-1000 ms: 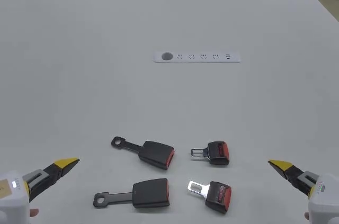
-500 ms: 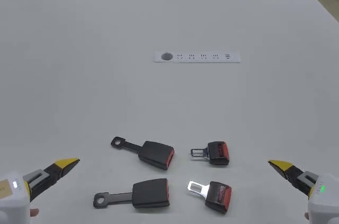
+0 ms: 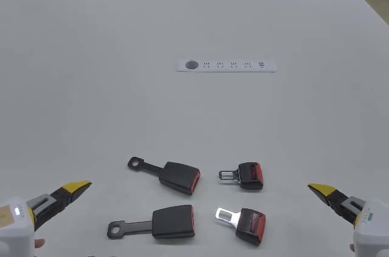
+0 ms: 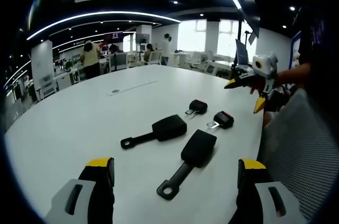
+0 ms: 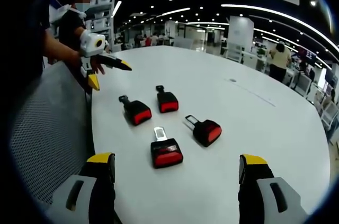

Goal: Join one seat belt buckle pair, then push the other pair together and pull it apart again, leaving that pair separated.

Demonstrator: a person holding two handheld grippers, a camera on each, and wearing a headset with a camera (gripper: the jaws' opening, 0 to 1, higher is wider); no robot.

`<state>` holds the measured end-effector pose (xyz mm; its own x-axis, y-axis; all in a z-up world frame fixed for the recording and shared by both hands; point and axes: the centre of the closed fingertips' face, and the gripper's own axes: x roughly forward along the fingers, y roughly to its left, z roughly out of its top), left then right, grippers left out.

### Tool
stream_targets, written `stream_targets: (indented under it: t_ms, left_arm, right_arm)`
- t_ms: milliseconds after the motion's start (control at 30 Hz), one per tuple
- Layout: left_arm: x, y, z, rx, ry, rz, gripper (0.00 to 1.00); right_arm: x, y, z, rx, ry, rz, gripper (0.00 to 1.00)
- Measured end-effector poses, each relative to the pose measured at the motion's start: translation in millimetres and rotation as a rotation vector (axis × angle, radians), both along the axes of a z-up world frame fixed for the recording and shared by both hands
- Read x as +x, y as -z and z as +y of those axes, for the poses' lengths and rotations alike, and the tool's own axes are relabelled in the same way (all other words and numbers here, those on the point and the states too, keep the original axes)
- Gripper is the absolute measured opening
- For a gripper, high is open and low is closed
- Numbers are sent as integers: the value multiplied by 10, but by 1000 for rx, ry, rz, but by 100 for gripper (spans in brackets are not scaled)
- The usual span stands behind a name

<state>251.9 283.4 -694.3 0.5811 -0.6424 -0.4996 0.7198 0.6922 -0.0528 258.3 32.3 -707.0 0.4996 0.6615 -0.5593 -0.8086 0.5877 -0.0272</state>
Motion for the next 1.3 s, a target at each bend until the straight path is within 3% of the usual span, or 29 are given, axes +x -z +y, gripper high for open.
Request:
stream_targets:
  t_ms: [467,567,800,967,1133,1300]
  left_arm:
    - [24,-13,10,20,12,-9,98]
    - [25,12,12,46,28,-7,98]
    - [41,50,-97,75,75,1,96]
    - [58,96,-152,93,109,11,90]
    - [52,179,-224,110,160,41,83]
    - [64,227,-307,137,200,44,78]
  right_arm:
    - [13,-5,-24,-5,-18,-10,96]
    - [2,12,-28,-32,-38,-14,95]
    - [3,62,-12,-55,-69,-13,91]
    - [6,81,26,-64,-90,-14,86]
    - [-8,127,89,-78,-132,-14,80]
    - [-8,142,154,-90,-173,-22,73]
